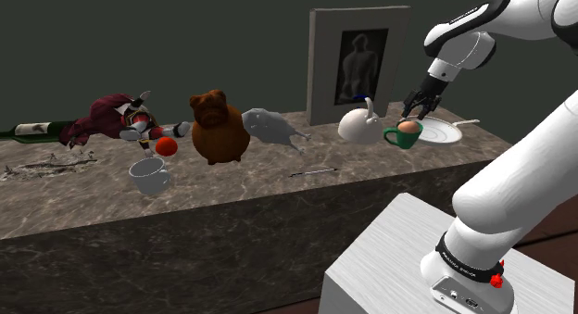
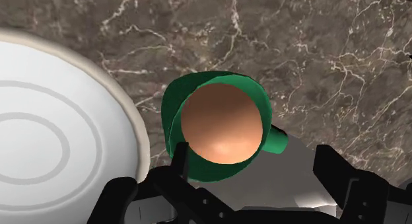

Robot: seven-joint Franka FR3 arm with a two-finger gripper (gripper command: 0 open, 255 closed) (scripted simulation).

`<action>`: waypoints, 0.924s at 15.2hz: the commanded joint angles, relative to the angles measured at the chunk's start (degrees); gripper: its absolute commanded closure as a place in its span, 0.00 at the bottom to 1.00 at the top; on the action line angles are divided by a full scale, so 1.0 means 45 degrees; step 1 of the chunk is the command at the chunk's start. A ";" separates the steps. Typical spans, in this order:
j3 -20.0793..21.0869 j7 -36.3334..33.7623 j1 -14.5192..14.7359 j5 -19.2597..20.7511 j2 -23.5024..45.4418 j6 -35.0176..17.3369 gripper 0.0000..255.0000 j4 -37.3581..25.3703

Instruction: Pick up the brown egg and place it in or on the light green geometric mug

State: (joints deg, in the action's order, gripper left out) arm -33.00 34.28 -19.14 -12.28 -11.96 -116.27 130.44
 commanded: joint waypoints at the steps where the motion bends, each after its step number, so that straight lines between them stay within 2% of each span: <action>1: 0.0000 0.0000 0.0000 0.0000 0.0000 0.0000 0.00 0.0000; 2: 0.0000 0.0000 0.0000 0.0000 0.0000 0.0000 0.00 0.0000; 6: -0.0066 -0.0260 -0.0190 0.0408 -0.0420 0.1598 0.00 -0.1239; 14: -0.0065 -0.0260 -0.0190 0.0407 -0.0420 0.1598 0.00 -0.1239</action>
